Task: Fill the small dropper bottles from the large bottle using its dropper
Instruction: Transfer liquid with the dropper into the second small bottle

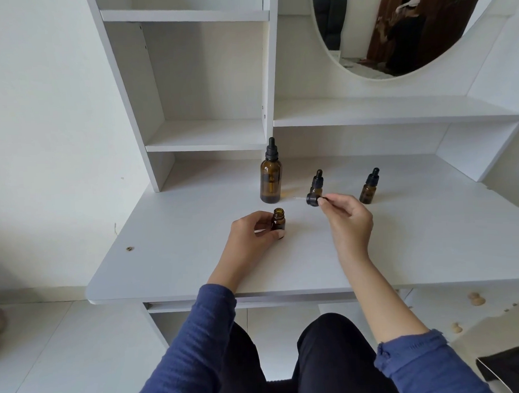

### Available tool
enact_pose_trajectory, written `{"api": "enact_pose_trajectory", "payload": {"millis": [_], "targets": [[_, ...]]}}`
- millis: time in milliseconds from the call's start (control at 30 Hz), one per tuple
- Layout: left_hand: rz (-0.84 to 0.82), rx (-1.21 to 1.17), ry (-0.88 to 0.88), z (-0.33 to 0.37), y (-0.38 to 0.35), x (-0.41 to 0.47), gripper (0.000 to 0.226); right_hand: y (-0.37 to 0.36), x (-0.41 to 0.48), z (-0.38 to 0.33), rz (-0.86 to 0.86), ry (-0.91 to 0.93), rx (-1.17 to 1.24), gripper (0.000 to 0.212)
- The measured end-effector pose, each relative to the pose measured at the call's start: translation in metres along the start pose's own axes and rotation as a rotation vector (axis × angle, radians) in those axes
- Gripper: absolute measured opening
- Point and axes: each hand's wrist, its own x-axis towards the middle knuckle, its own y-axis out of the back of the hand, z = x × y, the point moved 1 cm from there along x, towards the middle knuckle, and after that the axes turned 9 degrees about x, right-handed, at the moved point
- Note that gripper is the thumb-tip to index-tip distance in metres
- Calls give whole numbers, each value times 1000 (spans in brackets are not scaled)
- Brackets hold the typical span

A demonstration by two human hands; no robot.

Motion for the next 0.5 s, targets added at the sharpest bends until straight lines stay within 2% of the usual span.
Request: {"api": "enact_pose_trajectory", "payload": {"millis": [267,500], "targets": [[8,1,1,2,0,-1,25,-1,2,11,-99,-32,-222,11],[17,4,1,0,-1,0,28,-5,1,11,-158,28,-380,11]]}}
